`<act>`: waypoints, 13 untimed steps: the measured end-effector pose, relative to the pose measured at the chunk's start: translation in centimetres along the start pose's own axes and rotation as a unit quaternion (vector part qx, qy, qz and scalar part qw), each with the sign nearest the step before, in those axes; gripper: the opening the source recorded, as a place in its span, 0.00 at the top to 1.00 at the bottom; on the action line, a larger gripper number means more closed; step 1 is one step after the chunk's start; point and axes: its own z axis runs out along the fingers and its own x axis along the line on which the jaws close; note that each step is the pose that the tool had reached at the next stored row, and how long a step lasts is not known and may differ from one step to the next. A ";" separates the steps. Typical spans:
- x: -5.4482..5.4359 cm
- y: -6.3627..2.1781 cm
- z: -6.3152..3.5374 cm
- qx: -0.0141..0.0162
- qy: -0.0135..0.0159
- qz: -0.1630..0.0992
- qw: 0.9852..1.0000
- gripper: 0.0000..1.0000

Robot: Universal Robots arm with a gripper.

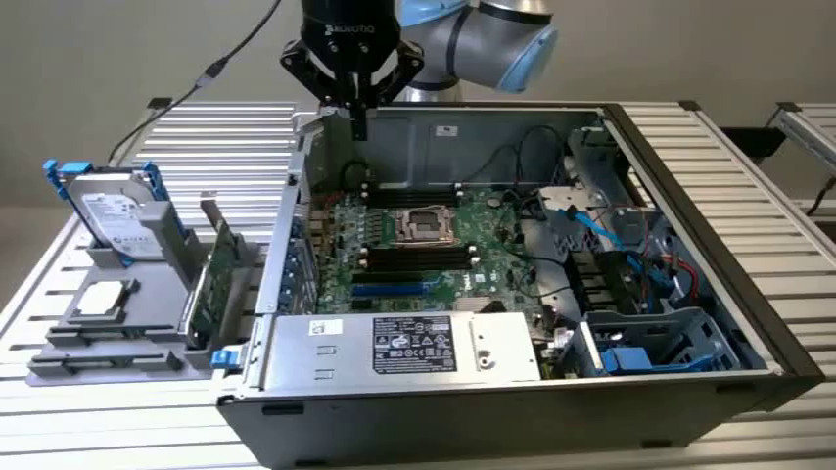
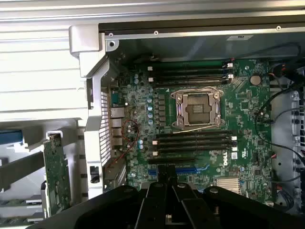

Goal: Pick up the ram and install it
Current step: 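Reach for the ram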

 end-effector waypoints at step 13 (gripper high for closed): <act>1.8 -0.21 -0.03 0.000 0.000 0.000 1.000 0.89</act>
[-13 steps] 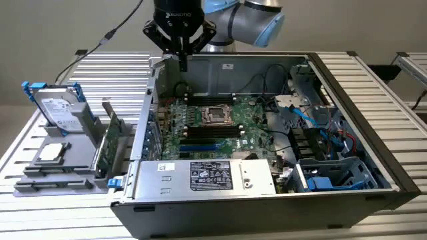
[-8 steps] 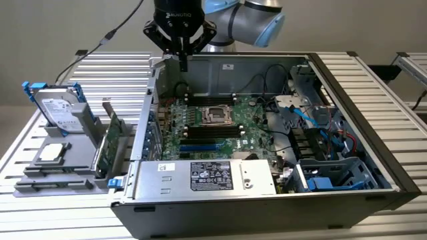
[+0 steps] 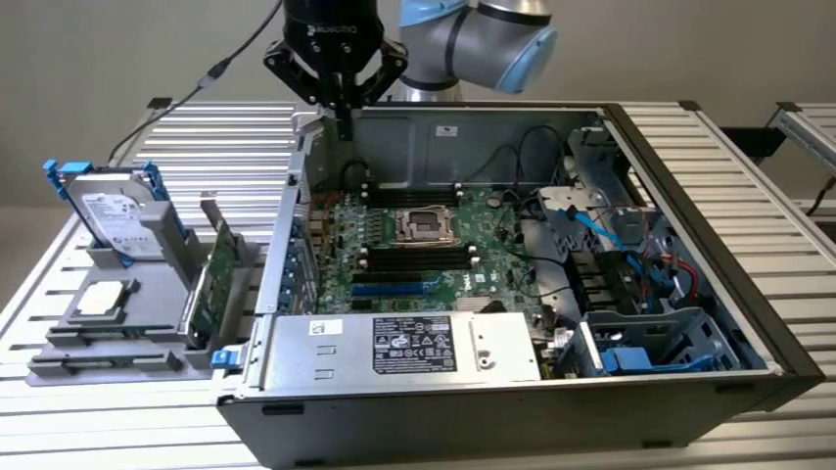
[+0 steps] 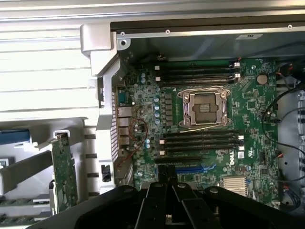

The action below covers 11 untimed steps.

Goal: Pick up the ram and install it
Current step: 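Reach for the ram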

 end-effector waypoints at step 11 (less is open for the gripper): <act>4.7 -1.00 0.47 0.001 0.002 0.000 1.000 0.89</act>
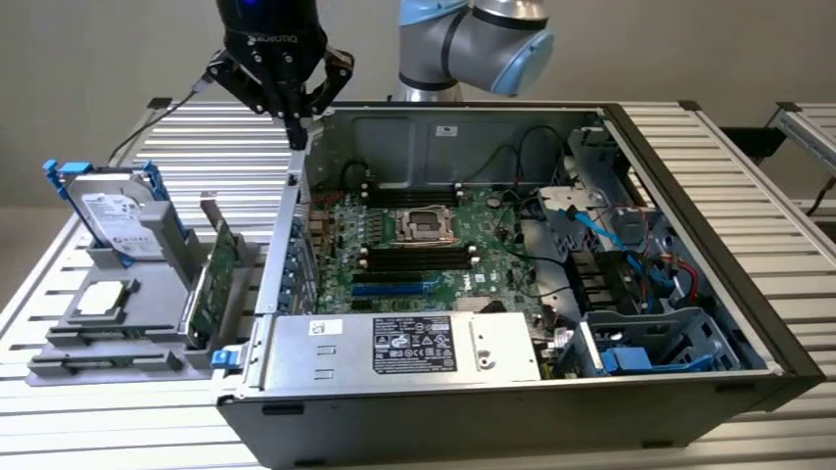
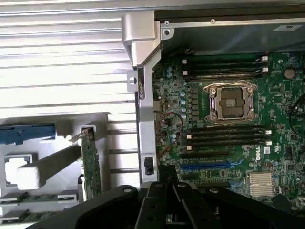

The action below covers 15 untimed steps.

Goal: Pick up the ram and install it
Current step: 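Reach for the ram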

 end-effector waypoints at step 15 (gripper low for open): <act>5.4 -1.40 1.55 0.003 0.011 0.000 1.000 0.89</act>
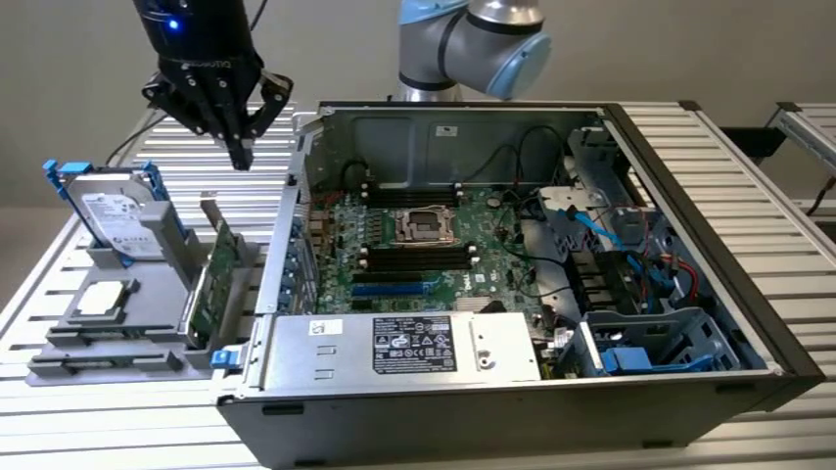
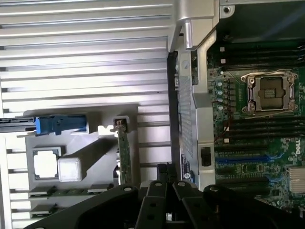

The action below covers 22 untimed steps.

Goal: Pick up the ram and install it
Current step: 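Reach for the ram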

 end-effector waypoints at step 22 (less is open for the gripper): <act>9.3 -4.45 0.95 0.000 0.002 0.000 1.000 0.89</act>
